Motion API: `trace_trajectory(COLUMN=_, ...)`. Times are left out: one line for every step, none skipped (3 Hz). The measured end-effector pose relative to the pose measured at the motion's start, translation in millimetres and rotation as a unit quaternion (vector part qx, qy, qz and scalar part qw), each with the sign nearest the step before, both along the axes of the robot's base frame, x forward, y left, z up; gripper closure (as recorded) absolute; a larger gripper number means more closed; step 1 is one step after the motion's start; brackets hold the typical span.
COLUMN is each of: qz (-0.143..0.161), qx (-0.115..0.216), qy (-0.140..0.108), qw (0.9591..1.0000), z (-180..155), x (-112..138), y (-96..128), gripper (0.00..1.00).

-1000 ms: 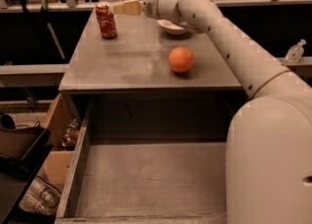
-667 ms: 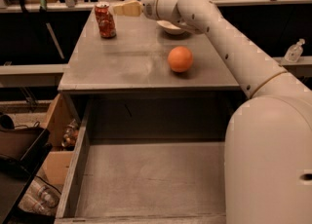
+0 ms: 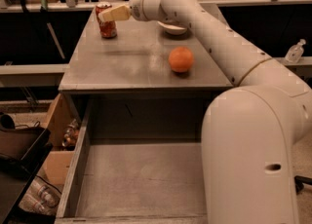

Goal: Place coke can into top drawer

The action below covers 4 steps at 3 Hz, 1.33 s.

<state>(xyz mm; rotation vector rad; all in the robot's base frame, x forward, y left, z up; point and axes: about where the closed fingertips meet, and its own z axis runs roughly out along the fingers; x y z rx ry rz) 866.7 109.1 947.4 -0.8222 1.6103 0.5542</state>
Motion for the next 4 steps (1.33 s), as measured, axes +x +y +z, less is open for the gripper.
trace_trajectory(qz=0.003, qx=-0.006, qy=0.019, qw=0.9998, z=-17.4, x=10.8, y=16.9, gripper=0.0)
trace_trajectory(qz=0.022, qx=0.019, qy=0.034, qw=0.999, z=-30.0, x=19.5, y=31.1, gripper=0.0)
trace_trajectory(qz=0.069, qx=0.067, qy=0.043, qw=0.9944, z=-34.6, x=24.6, y=62.9, gripper=0.03)
trace_trajectory(qz=0.1, qx=0.091, qy=0.036, qw=0.9902, z=-28.5, x=25.5, y=83.5, gripper=0.26)
